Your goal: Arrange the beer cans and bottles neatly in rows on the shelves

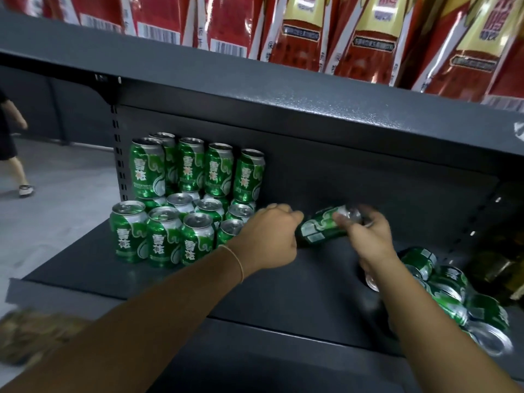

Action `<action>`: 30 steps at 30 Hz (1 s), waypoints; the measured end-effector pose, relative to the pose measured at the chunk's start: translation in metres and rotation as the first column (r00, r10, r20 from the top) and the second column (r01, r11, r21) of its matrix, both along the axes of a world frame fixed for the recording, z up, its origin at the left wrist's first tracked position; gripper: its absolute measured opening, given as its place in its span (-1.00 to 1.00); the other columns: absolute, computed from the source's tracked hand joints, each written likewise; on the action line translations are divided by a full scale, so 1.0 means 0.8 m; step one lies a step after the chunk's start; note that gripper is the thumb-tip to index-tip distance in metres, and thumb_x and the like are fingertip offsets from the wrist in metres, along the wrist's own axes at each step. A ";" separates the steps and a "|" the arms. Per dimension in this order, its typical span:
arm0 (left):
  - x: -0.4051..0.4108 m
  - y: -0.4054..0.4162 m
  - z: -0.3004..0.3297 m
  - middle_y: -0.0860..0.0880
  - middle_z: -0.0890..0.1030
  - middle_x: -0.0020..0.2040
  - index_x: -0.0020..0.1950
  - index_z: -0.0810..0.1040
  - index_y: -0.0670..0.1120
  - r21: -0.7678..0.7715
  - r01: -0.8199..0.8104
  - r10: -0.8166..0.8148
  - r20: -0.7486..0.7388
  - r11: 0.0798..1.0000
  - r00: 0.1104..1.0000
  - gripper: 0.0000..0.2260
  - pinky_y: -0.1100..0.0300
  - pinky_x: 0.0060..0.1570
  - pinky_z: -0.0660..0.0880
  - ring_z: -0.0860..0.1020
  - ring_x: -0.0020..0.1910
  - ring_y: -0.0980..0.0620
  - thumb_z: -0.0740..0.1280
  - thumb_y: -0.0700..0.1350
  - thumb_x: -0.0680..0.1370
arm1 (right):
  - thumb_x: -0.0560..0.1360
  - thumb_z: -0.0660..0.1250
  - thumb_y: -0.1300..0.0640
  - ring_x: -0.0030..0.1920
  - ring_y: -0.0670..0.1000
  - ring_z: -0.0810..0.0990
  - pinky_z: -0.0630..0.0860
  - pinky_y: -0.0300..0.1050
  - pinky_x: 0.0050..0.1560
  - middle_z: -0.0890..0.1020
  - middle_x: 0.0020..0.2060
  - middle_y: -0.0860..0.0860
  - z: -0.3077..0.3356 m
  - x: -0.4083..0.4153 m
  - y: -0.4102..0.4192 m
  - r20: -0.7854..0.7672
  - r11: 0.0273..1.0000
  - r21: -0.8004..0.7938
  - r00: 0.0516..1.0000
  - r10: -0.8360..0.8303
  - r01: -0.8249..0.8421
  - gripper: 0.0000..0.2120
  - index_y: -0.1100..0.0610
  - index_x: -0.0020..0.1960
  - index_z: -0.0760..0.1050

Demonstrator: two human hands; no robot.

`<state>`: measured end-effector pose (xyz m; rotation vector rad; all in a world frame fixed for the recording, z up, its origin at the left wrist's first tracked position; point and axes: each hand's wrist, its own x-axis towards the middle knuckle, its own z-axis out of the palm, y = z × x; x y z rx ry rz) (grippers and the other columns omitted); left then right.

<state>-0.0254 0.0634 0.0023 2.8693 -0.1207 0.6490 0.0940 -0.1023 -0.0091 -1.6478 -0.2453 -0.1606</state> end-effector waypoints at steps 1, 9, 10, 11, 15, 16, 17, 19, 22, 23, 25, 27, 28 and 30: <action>-0.002 0.004 0.002 -0.11 0.52 0.12 0.23 0.49 -0.16 0.003 -0.006 0.006 0.011 1.000 1.000 -0.68 0.03 0.13 0.45 0.46 0.16 -0.12 0.20 -0.18 0.49 | 0.42 0.52 0.22 -0.05 -0.02 0.63 0.54 -0.13 0.06 0.64 -0.08 -0.03 0.008 -0.004 0.003 0.036 0.999 0.039 0.999 0.007 -0.008 -0.72 0.09 0.07 0.53; -0.022 0.046 0.013 -0.12 0.54 0.19 0.22 0.52 -0.18 -0.010 -0.057 0.058 0.076 0.998 0.995 -0.69 0.01 0.21 0.43 0.46 0.21 -0.11 0.20 -0.14 0.52 | 0.50 0.43 0.24 -0.08 -0.05 0.63 0.51 -0.09 0.07 0.71 -0.22 -0.11 0.043 -0.031 0.056 0.119 0.954 0.257 0.985 0.127 -0.154 -0.76 -0.02 0.09 0.55; -0.024 0.052 0.013 -0.13 0.55 0.18 0.21 0.52 -0.20 -0.034 -0.066 0.069 0.085 0.997 0.994 -0.68 0.00 0.20 0.45 0.47 0.20 -0.11 0.21 -0.10 0.53 | 0.51 0.41 0.24 -0.07 -0.05 0.63 0.50 -0.05 0.10 0.71 -0.23 -0.14 0.044 -0.033 0.065 0.134 0.952 0.250 0.980 0.146 -0.176 -0.77 -0.03 0.08 0.55; -0.027 0.059 0.014 -0.14 0.55 0.16 0.20 0.52 -0.22 -0.067 -0.067 0.073 0.089 0.996 0.993 -0.65 0.00 0.17 0.48 0.49 0.18 -0.11 0.22 -0.05 0.53 | 0.52 0.40 0.25 -0.06 -0.05 0.63 0.50 -0.03 0.12 0.71 -0.23 -0.16 0.045 -0.037 0.073 0.143 0.949 0.250 0.976 0.162 -0.194 -0.77 -0.04 0.08 0.55; -0.038 0.087 0.019 -0.11 0.62 0.07 0.13 0.55 -0.20 -0.256 -0.056 0.068 0.038 0.965 0.997 -0.52 0.01 0.01 0.55 0.57 0.05 -0.06 0.29 0.19 0.48 | 0.54 0.35 0.29 -0.01 0.00 0.61 0.47 0.04 0.13 0.72 -0.16 -0.14 0.046 -0.051 0.104 0.181 0.910 0.281 0.948 0.261 -0.304 -0.74 -0.05 0.08 0.55; -0.041 0.094 0.020 -0.06 0.64 0.01 0.09 0.57 -0.16 -0.313 -0.044 0.059 0.039 0.949 0.997 -0.56 0.03 -0.02 0.55 0.58 0.00 -0.01 0.34 0.20 0.47 | 0.53 0.36 0.28 0.00 0.01 0.61 0.48 0.03 0.11 0.72 -0.13 -0.12 0.047 -0.055 0.111 0.189 0.897 0.287 0.938 0.291 -0.336 -0.75 -0.05 0.08 0.55; -0.044 0.100 0.022 0.00 0.65 -0.05 0.05 0.59 -0.10 -0.373 -0.034 0.052 0.039 0.927 0.998 -0.60 0.06 -0.04 0.56 0.59 -0.05 0.04 0.37 0.21 0.45 | 0.50 0.38 0.25 0.01 0.02 0.61 0.49 0.00 0.08 0.71 -0.09 -0.09 0.049 -0.058 0.119 0.194 0.884 0.294 0.928 0.317 -0.364 -0.74 -0.04 0.10 0.55; -0.050 0.111 0.024 0.09 0.66 -0.08 0.05 0.59 -0.01 -0.489 -0.032 0.039 0.004 0.872 0.999 -0.63 0.12 -0.02 0.57 0.60 -0.08 0.12 0.43 0.22 0.42 | 0.42 0.37 0.20 0.01 0.03 0.61 0.51 -0.10 0.01 0.69 -0.02 -0.02 0.054 -0.067 0.135 0.204 0.847 0.326 0.907 0.369 -0.419 -0.70 0.01 0.14 0.54; -0.057 0.125 0.025 0.12 0.68 -0.09 0.02 0.61 0.02 -0.649 -0.039 0.039 -0.015 0.760 0.999 -0.59 0.14 0.00 0.59 0.63 -0.10 0.16 0.52 0.22 0.30 | 0.37 0.32 0.25 0.02 0.03 0.57 0.50 -0.09 0.04 0.66 -0.02 0.01 0.061 -0.082 0.159 0.195 0.789 0.369 0.871 0.451 -0.491 -0.65 0.04 0.13 0.53; -0.059 0.130 0.025 0.11 0.69 -0.12 -0.03 0.62 0.01 -0.691 -0.035 0.061 0.012 0.722 0.998 -0.59 0.15 -0.03 0.60 0.64 -0.13 0.17 0.55 0.20 0.26 | 0.38 0.32 0.29 0.04 0.05 0.56 0.48 -0.03 0.12 0.65 -0.01 0.02 0.063 -0.086 0.167 0.180 0.779 0.378 0.865 0.468 -0.500 -0.65 0.04 0.13 0.53; -0.066 0.138 0.027 0.12 0.68 -0.19 -0.11 0.62 0.01 -0.704 -0.053 0.145 0.071 0.708 0.987 -0.63 0.22 -0.13 0.59 0.63 -0.20 0.21 0.59 0.16 0.23 | 0.47 0.37 0.28 0.06 0.04 0.61 0.45 0.06 0.24 0.68 0.00 0.02 0.068 -0.093 0.181 0.153 0.800 0.346 0.871 0.467 -0.490 -0.72 0.05 0.14 0.54; -0.073 0.145 0.027 0.12 0.65 -0.23 -0.09 0.60 0.02 -0.609 -0.115 0.241 0.129 0.785 0.962 -0.59 0.21 -0.19 0.58 0.60 -0.24 0.20 0.56 0.20 0.21 | 0.41 0.49 0.02 0.06 0.00 0.68 0.51 0.06 0.26 0.72 0.00 -0.02 0.074 -0.099 0.195 0.107 0.882 0.193 0.902 0.417 -0.430 -0.66 0.05 0.16 0.57; -0.076 0.149 0.026 0.11 0.64 -0.23 -0.07 0.59 0.01 -0.558 -0.143 0.273 0.156 0.818 0.949 -0.55 0.18 -0.21 0.58 0.60 -0.25 0.17 0.54 0.24 0.20 | 0.31 0.54 -0.13 0.05 -0.02 0.69 0.56 0.05 0.23 0.72 0.00 -0.03 0.076 -0.100 0.201 0.083 0.917 0.073 0.918 0.387 -0.393 -0.50 0.03 0.18 0.57; -0.082 0.156 0.018 0.10 0.62 -0.22 -0.03 0.56 -0.01 -0.512 -0.185 0.310 0.170 0.839 0.935 -0.49 0.16 -0.22 0.57 0.59 -0.23 0.13 0.52 0.27 0.20 | 0.14 0.57 -0.30 0.02 -0.06 0.70 0.60 0.02 0.16 0.72 0.01 -0.08 0.079 -0.100 0.210 0.038 0.925 -0.146 0.932 0.359 -0.350 -0.29 -0.04 0.20 0.54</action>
